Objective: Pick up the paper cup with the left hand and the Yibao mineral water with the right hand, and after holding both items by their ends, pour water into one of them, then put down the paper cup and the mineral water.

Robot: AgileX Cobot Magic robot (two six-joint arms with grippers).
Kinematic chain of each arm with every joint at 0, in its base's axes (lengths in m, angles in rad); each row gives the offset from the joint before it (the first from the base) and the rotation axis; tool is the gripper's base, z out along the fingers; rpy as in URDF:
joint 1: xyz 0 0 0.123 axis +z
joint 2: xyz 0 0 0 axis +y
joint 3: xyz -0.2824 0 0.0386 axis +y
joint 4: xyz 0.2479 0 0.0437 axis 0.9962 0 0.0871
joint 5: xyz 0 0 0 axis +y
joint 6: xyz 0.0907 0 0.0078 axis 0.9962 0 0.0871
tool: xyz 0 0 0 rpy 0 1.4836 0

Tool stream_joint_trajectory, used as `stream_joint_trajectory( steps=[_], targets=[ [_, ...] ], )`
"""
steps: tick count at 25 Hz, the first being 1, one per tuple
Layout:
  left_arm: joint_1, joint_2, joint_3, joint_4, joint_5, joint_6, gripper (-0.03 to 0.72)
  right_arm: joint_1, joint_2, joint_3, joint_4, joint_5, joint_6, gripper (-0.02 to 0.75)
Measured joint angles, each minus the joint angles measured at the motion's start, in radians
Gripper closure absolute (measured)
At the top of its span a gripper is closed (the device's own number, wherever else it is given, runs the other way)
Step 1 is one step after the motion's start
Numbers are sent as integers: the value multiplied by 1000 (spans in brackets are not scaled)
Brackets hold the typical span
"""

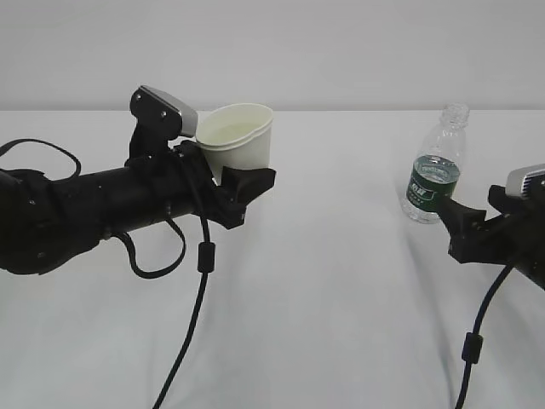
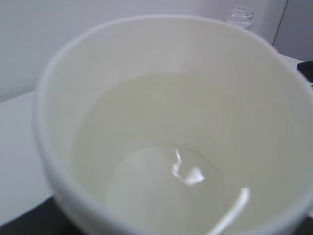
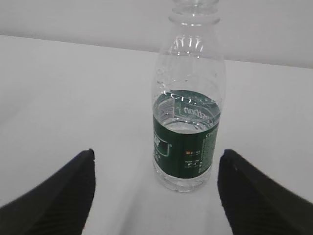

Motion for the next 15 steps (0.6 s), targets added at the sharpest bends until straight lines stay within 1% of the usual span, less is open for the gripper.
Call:
stream_joint_trajectory(
  steps=[4,10,15],
  targets=[
    [23,0,0,0,0,4,258,0,0,0,-30,0,0,146],
    [38,9,0,-1,0,5,258,0,0,0,-53,0,0,146],
    [41,58,0,-40,-23,6,258,0,0,0,-71,0,0,146]
  ],
)
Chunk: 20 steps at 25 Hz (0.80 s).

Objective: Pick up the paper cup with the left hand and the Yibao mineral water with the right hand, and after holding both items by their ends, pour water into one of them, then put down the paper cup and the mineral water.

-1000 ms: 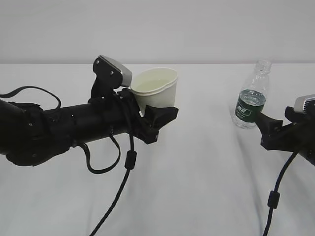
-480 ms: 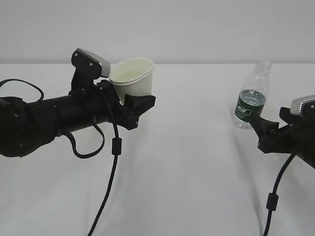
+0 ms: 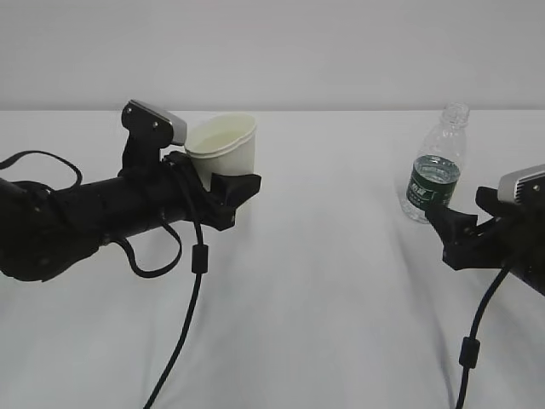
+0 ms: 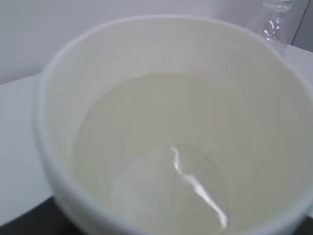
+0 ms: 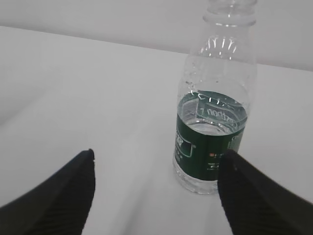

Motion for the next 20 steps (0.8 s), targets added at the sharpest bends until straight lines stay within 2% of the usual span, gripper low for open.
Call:
stream_joint_trajectory(
  steps=[14,20],
  targets=[
    [9,72,0,-202,-45,157,258,0,0,0,-4,0,3,147],
    [40,79,0,-271,-54,212,258,0,0,0,-4,0,3,147]
  ],
)
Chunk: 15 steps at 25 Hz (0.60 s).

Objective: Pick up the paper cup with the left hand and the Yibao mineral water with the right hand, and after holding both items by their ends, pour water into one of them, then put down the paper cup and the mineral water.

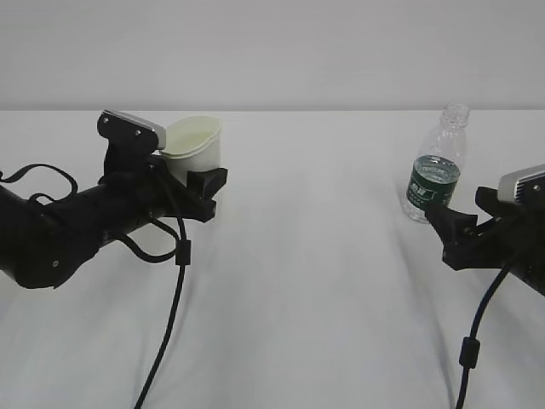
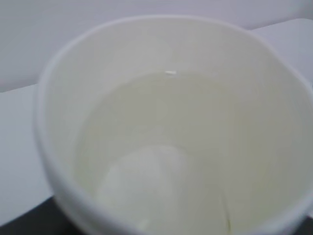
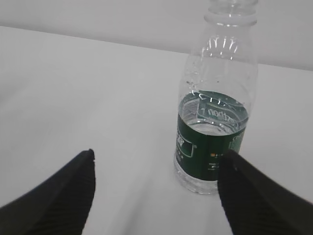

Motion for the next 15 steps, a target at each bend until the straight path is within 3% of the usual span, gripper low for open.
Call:
stream_joint_trajectory(
  steps=[15],
  targets=[
    [131,14,0,-16,-24,10,258,0,0,0,-3,0,0,147]
  ],
)
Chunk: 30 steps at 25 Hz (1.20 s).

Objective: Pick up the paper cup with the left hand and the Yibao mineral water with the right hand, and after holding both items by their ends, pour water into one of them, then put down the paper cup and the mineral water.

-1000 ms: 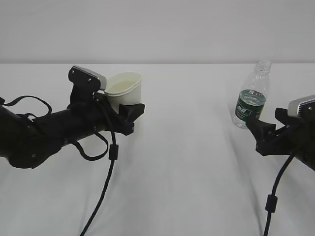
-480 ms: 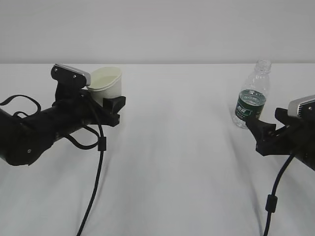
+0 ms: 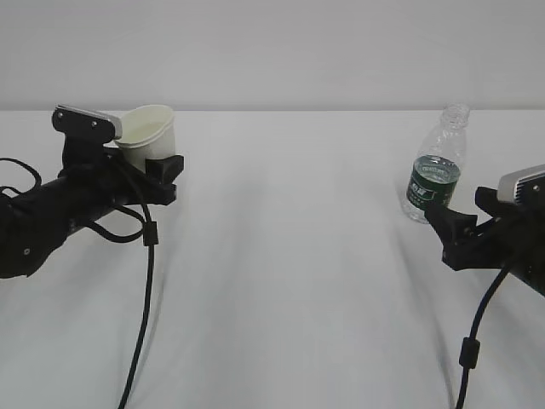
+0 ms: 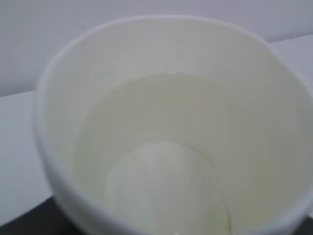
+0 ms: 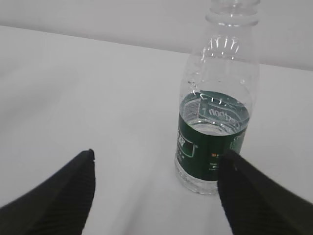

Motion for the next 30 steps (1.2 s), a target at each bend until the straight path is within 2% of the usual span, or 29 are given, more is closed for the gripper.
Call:
stream_joint_trajectory(
  steps=[19,30],
  targets=[
    [121,24,0,-2,-9,2,258,0,0,0,-5,0,11,147],
    [127,104,-4,-30,-123,5,258,0,0,0,-9,0,20,147]
  ],
)
